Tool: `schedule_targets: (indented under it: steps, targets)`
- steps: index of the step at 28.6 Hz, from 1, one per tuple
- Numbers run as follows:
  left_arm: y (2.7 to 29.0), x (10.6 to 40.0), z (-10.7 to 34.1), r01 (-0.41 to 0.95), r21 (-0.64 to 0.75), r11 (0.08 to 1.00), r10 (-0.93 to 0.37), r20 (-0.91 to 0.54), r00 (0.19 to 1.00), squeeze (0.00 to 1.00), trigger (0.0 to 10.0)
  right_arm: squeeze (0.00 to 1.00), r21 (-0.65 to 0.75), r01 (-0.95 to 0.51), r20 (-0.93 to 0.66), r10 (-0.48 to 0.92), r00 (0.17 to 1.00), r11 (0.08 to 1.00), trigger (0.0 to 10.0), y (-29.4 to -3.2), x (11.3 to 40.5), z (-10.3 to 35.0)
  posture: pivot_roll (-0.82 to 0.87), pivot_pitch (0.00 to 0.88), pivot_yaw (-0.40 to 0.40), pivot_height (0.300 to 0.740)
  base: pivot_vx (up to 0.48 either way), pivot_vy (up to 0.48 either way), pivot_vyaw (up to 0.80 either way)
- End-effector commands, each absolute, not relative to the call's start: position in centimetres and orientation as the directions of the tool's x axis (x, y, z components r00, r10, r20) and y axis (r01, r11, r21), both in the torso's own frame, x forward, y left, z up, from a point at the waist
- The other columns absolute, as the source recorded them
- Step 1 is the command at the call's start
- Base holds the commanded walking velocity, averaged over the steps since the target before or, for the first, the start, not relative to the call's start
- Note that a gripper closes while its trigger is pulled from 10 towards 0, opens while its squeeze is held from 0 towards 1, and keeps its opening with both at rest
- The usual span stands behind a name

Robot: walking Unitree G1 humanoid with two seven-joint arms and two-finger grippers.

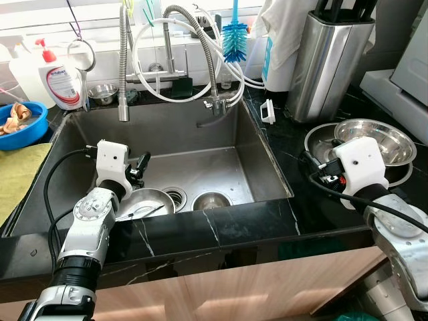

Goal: Kitchen organization

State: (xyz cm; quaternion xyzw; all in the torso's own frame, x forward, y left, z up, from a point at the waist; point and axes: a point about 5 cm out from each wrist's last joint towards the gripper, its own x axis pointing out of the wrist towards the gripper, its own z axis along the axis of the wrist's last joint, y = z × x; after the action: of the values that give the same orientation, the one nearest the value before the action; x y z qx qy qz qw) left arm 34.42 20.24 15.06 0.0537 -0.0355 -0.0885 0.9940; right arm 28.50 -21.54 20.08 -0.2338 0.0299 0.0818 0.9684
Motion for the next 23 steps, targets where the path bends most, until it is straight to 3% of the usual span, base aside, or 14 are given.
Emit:
schedule_targets:
  steps: [1, 11, 12, 13, 14, 15, 17, 23]
  targets:
    - [20.0, 34.6, 15.8, 0.180, 0.112, 0.977, -0.190, 0.078, 0.979, 0.00, 10.0, 0.00, -0.465, -0.148, -0.113, 0.107, 0.988, 0.873, 10.0, -22.1, 28.9, 20.2, -0.10, 0.000, 0.057, 0.740, 0.000, 0.000, 0.00]
    - [20.0, 34.6, 15.7, 0.185, 0.115, 0.976, -0.194, 0.074, 0.978, 0.00, 10.0, 0.00, -0.481, -0.102, -0.117, 0.051, 0.992, 0.871, 10.0, -22.8, 29.1, 20.5, -0.10, 0.000, 0.058, 0.740, 0.000, 0.000, 0.00]
    - [20.0, 34.6, 15.7, 0.185, 0.115, 0.976, -0.194, 0.074, 0.978, 0.00, 10.0, 0.00, -0.481, -0.101, -0.116, 0.050, 0.992, 0.871, 9.3, -22.9, 29.1, 20.5, -0.10, 0.000, 0.058, 0.740, 0.000, 0.000, 0.00]
    - [20.0, 34.6, 15.7, 0.184, 0.115, 0.976, -0.193, 0.074, 0.978, 0.00, 10.0, 0.00, -0.482, -0.098, -0.115, 0.048, 0.992, 0.871, 4.0, -22.9, 29.1, 20.5, -0.10, 0.000, 0.057, 0.740, 0.000, 0.000, 0.00]
    - [19.9, 34.6, 15.7, 0.183, 0.116, 0.976, -0.192, 0.074, 0.979, 0.00, 10.0, 0.00, -0.482, -0.095, -0.114, 0.046, 0.992, 0.871, 1.0, -23.0, 29.2, 20.6, -0.10, 0.000, 0.057, 0.740, 0.000, 0.000, 0.00]
    - [19.9, 34.6, 15.7, 0.183, 0.117, 0.976, -0.192, 0.074, 0.979, 0.00, 10.0, 0.00, -0.482, -0.095, -0.114, 0.045, 0.992, 0.871, 1.0, -23.0, 29.2, 20.6, -0.10, 0.000, 0.057, 0.740, 0.000, 0.000, 0.00]
    - [19.9, 34.5, 15.7, 0.182, 0.117, 0.976, -0.192, 0.074, 0.979, 0.00, 10.0, 0.00, -0.481, -0.096, -0.113, 0.047, 0.992, 0.872, 0.0, -23.0, 29.1, 20.6, -0.10, 0.000, 0.054, 0.740, 0.000, 0.000, 0.00]
    - [19.9, 34.5, 15.5, 0.182, 0.120, 0.976, -0.191, 0.068, 0.979, 0.00, 10.0, 0.00, -0.478, -0.094, -0.120, 0.041, 0.992, 0.873, 0.0, -23.1, 29.1, 20.3, -0.10, 0.000, 0.054, 0.740, 0.000, 0.000, 0.00]
